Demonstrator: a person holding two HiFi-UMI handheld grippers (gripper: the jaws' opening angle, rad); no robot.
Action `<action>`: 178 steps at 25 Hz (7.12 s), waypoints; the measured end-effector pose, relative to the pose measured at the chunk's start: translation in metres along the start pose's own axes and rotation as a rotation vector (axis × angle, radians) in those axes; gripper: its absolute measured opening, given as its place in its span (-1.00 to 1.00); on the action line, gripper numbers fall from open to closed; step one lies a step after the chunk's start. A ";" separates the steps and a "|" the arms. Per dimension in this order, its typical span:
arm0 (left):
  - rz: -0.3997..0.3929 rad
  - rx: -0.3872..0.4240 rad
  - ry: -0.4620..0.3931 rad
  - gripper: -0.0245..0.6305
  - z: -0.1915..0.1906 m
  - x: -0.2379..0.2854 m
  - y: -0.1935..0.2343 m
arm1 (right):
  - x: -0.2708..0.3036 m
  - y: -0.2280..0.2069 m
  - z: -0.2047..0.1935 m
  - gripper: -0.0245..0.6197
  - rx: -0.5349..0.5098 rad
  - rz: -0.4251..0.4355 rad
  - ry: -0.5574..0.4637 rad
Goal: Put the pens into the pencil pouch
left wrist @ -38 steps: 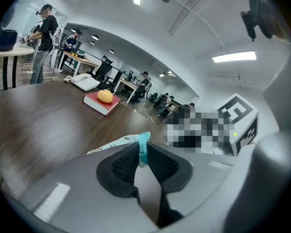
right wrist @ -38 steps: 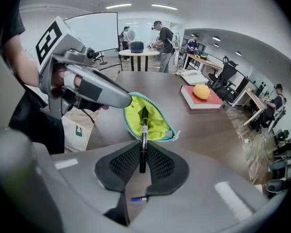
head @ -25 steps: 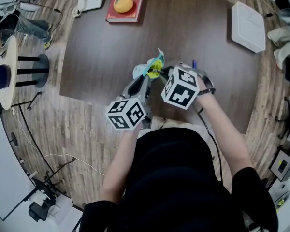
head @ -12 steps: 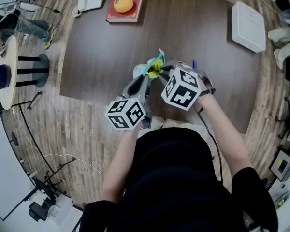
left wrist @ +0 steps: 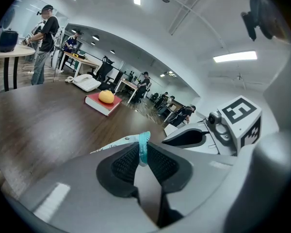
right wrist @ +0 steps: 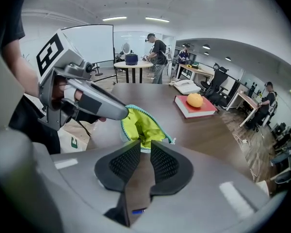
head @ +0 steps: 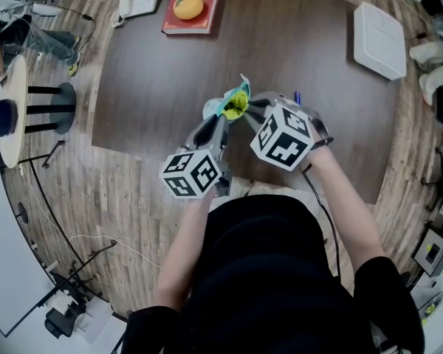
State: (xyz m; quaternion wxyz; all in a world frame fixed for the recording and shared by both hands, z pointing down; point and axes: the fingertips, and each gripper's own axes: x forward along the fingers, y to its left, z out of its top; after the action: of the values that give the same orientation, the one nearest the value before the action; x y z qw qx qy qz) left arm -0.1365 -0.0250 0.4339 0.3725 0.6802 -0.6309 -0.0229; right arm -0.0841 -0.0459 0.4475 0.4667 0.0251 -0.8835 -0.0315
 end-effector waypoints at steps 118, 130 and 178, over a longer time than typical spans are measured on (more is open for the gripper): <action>-0.001 0.054 0.078 -0.78 -0.010 0.019 -0.003 | 0.044 -0.005 -0.224 -0.80 0.856 -0.364 0.006; -0.007 0.053 0.073 -0.78 -0.009 0.022 -0.006 | 0.010 -0.011 -0.186 -0.80 0.762 -0.324 -0.073; -0.012 0.036 0.050 -0.78 -0.006 0.025 -0.009 | -0.042 0.006 -0.085 -0.79 0.122 -0.036 0.025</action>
State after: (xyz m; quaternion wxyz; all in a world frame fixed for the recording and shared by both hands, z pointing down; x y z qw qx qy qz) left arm -0.1208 -0.0454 0.4441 0.3756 0.6910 -0.6176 0.0033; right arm 0.0094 -0.0396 0.4614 0.4748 0.0698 -0.8772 0.0144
